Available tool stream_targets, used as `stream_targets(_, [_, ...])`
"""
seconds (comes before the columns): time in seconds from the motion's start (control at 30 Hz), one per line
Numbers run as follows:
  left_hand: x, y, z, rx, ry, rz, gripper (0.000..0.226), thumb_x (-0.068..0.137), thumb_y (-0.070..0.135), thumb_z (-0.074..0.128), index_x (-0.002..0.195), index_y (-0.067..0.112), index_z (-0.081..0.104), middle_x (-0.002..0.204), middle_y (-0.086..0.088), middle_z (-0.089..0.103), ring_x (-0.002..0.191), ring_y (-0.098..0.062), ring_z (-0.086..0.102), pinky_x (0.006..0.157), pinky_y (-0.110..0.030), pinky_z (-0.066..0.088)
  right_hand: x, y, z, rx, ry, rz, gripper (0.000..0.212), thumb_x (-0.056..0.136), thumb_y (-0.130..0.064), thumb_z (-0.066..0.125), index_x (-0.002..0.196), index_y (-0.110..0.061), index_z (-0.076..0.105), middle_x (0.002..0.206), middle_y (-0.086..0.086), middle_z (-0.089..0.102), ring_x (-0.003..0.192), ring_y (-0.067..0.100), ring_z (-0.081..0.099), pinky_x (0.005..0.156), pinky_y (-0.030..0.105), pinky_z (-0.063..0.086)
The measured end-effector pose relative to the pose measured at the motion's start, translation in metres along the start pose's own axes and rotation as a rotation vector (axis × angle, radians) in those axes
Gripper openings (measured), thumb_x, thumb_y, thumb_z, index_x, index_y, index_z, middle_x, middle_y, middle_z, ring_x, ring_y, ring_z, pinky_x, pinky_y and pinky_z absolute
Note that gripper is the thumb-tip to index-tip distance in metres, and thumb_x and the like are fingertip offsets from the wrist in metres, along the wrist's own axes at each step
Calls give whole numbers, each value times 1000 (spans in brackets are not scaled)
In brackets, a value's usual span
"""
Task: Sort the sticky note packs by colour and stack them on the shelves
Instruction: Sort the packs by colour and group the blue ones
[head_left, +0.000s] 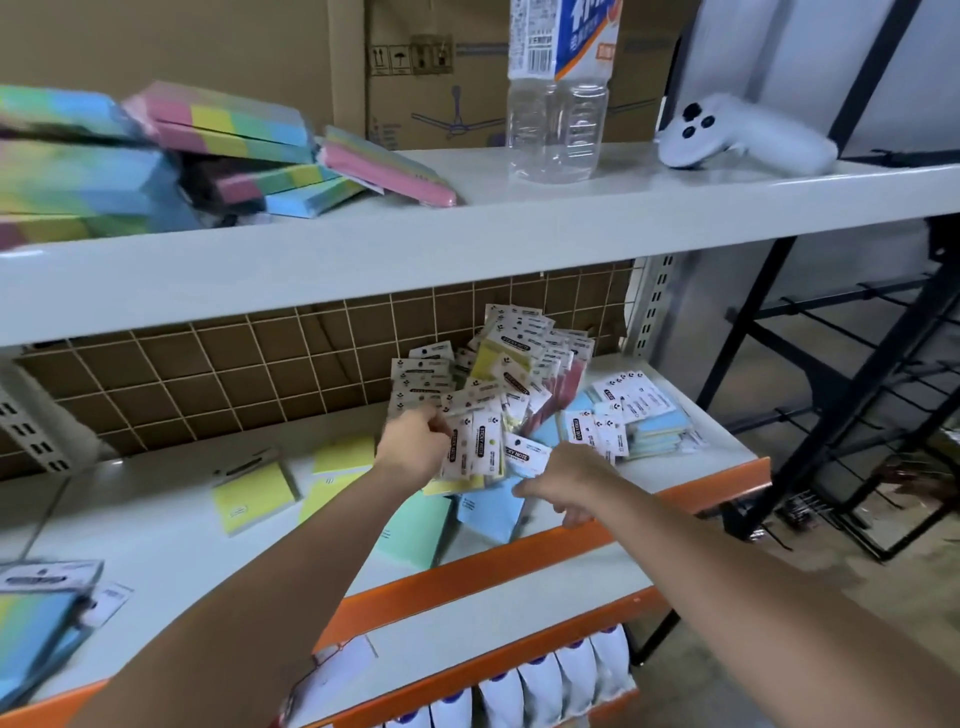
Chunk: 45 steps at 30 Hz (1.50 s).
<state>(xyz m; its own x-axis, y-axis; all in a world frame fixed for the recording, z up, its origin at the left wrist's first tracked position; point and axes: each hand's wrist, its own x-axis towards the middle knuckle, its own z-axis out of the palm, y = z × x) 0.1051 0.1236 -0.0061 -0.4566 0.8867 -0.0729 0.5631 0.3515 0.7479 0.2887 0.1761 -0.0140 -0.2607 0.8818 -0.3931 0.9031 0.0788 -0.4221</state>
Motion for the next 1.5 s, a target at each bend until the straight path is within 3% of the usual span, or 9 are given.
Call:
stream_targets(0.33, [-11,-7,7,-91,-191,64,27,81,-4,50,76,19,62,87,-7,65,89,-27,62,79,-35,53,10,-5,31,476,37,120,30,81,-16,74,104,-2,61,88,18,69,68,25,66,66,33,58])
stream_targets(0.5, [-12,-2,10,-22,-240,82,24,87,3,49,104,9,66,97,-7,61,84,-21,56,53,-18,41,6,6,19,451,66,101,27,82,-16,73,101,-6,58,91,17,70,76,26,72,73,38,61])
stream_targets(0.7, [-10,9,20,83,-219,61,26,87,9,47,101,9,68,104,-10,67,96,-28,61,73,-28,48,-1,18,-16,305,248,-26,29,80,-27,72,106,-17,67,97,5,73,81,23,70,79,39,58])
stream_targets(0.83, [-11,20,26,70,-168,78,21,90,15,47,101,10,64,98,-7,66,90,-25,60,68,-25,44,-6,22,-34,355,247,-79,28,84,-22,70,110,-13,67,101,7,72,84,23,70,80,39,58])
stream_targets(0.93, [-10,25,29,-8,-172,55,13,92,19,49,89,11,59,83,-5,60,73,-20,54,52,-21,37,-10,24,-40,369,249,-107,27,86,-19,68,111,-8,66,104,10,71,88,24,70,82,40,57])
stream_targets(1.1, [-8,31,32,-271,-259,-1,22,94,28,55,96,8,62,74,-1,55,66,-17,51,56,-24,37,-16,23,-49,475,204,-173,29,93,-18,60,121,-14,63,112,5,69,97,21,66,81,37,56])
stream_targets(1.27, [-6,34,35,-642,-375,-126,16,92,13,57,107,12,59,108,-10,67,88,-21,63,68,-30,53,-18,16,-47,643,98,-159,24,96,-17,56,119,-12,59,110,3,67,97,15,63,81,27,54])
stream_targets(1.37, [-4,32,31,-735,-409,-171,23,91,7,57,114,9,55,110,-16,66,92,-28,65,60,-31,56,-13,16,-44,682,97,-189,27,96,-20,56,122,-15,59,115,3,67,102,17,65,83,29,55])
stream_targets(1.5, [1,29,25,-767,-296,-164,25,91,9,58,114,9,51,108,-15,65,95,-30,64,76,-46,57,2,25,-52,653,265,-105,22,94,-28,59,110,-14,63,103,6,70,80,15,67,78,34,55])
